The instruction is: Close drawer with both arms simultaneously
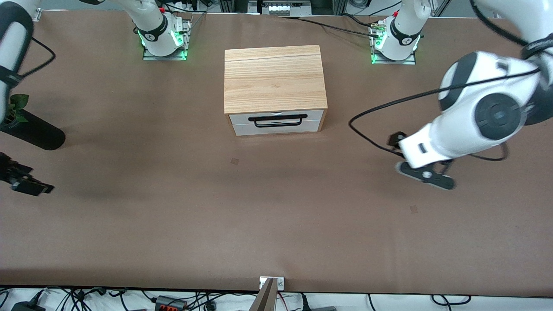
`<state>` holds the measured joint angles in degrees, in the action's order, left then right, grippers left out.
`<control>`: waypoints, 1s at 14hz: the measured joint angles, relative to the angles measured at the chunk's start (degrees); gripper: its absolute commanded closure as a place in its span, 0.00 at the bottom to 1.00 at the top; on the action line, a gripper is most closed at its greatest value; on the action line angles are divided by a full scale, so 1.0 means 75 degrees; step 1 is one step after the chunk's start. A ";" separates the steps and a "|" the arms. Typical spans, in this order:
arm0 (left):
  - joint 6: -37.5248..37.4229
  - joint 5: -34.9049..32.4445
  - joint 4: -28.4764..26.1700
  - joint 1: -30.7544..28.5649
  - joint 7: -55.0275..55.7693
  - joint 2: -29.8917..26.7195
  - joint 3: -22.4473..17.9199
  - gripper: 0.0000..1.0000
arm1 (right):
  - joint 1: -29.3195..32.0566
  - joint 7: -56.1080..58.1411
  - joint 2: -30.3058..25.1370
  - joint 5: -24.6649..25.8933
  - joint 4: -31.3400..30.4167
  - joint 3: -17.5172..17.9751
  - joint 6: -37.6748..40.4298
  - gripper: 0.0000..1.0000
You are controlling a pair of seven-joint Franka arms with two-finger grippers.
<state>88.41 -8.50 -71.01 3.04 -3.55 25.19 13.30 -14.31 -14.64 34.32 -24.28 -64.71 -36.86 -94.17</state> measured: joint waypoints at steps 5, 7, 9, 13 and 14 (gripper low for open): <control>-0.1160 0.0360 0.0887 -0.0625 0.0046 -0.0375 -0.0380 0.00 | -0.0154 -0.0026 -0.0217 0.0634 0.0027 0.0001 0.0569 0.00; -0.1257 0.1111 -0.0029 -0.0541 0.0286 -0.1184 -0.1079 0.00 | -0.0468 -0.0037 -0.0204 0.1256 0.0025 0.0012 0.0597 0.00; -0.0577 0.1249 -0.1431 -0.0244 0.0321 -0.2179 -0.1717 0.00 | -0.0769 -0.0113 -0.0163 0.1390 0.0025 0.0012 0.0597 0.00; 0.1007 0.1206 -0.3370 -0.0013 0.0384 -0.3487 -0.1943 0.00 | -0.0838 -0.0132 -0.0194 0.1377 0.0041 -0.0050 0.0741 0.00; 0.1085 0.1125 -0.3493 0.0013 0.0385 -0.3543 -0.1944 0.00 | -0.0817 -0.0119 -0.0301 0.1376 0.0036 -0.0078 0.0910 0.00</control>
<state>96.54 -0.07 -97.21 3.15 -0.66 -1.38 -1.29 -20.43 -15.54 32.06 -13.96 -64.44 -37.44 -87.35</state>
